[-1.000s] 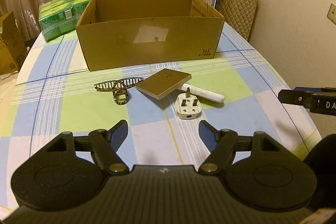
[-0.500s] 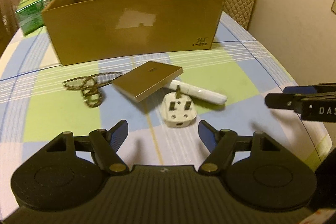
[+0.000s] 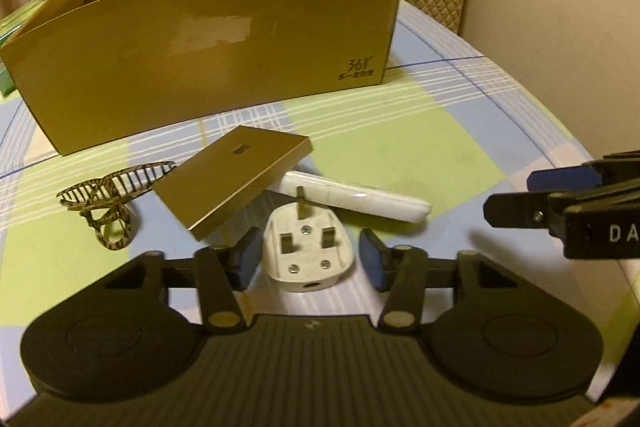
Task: Organize rigid objects
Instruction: 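Grasp the white plug with the left tool while the right tool grasps the white remote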
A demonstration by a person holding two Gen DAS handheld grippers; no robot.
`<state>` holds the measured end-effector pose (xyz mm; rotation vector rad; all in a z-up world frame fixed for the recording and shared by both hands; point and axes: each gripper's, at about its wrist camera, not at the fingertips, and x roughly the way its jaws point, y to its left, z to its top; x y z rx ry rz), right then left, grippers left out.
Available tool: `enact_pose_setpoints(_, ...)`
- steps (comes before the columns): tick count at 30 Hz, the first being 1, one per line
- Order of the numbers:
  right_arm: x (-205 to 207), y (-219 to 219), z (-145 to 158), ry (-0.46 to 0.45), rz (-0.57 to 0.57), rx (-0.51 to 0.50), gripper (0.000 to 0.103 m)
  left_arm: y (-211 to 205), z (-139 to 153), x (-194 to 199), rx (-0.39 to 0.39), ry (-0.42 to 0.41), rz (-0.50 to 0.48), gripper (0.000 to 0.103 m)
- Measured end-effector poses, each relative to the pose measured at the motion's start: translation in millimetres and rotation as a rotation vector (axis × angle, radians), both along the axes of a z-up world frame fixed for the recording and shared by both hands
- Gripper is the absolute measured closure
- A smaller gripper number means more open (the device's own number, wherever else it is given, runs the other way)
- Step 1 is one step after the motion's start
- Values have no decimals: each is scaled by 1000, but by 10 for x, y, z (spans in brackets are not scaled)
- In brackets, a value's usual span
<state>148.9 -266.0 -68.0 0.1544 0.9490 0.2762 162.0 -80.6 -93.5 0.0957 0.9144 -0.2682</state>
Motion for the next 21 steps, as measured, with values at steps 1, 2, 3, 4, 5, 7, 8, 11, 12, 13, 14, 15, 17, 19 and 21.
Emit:
enact_pose_setpoints(1, 4, 11, -8, 1, 7, -4, 47, 26, 6, -2, -9, 4, 0, 59)
enact_pose_setpoints(2, 14, 31, -17, 0, 16, -9, 47, 48, 10, -12, -9, 10, 1, 59)
enact_pose_setpoints(3, 24, 49, -23, -2, 28, -13, 47, 54, 18, -25, -1, 15, 0, 59)
enact_pose_setpoints(4, 34, 73, -34, -3, 38, -14, 47, 72, 31, -53, 11, 21, 1, 59)
enact_pose_setpoints(5, 52, 103, -46, -1, 57, -14, 47, 96, 41, -86, 19, 27, 3, 59)
enact_pose_setpoints(7, 89, 168, -70, 10, 106, -11, 47, 179, 79, -167, 24, 42, 15, 59)
enact_pose_setpoints(8, 108, 204, -79, 13, 132, -9, 47, 224, 97, -207, 26, 47, 25, 59)
enact_pose_setpoints(11, 182, 344, -108, 11, 221, -1, 47, 372, 110, -296, 29, 57, 60, 59)
enact_pose_setpoints(12, 204, 391, -121, 7, 252, 0, 47, 420, 106, -315, 27, 60, 71, 59)
enact_pose_setpoints(13, 234, 447, -138, -2, 287, -1, 47, 458, 98, -326, 29, 61, 80, 59)
enact_pose_setpoints(14, 255, 501, -161, -5, 316, -6, 47, 496, 95, -335, 31, 62, 88, 59)
enact_pose_setpoints(15, 294, 556, -183, -3, 349, -16, 47, 534, 88, -341, 27, 63, 97, 59)
enact_pose_setpoints(17, 360, 659, -225, -5, 401, -42, 47, 588, 88, -344, 18, 64, 107, 59)
enact_pose_setpoints(19, 443, 745, -283, 3, 445, -80, 47, 623, 93, -348, 13, 61, 112, 59)
enact_pose_setpoints(21, 498, 801, -324, -10, 465, -99, 47, 639, 92, -347, 8, 63, 112, 59)
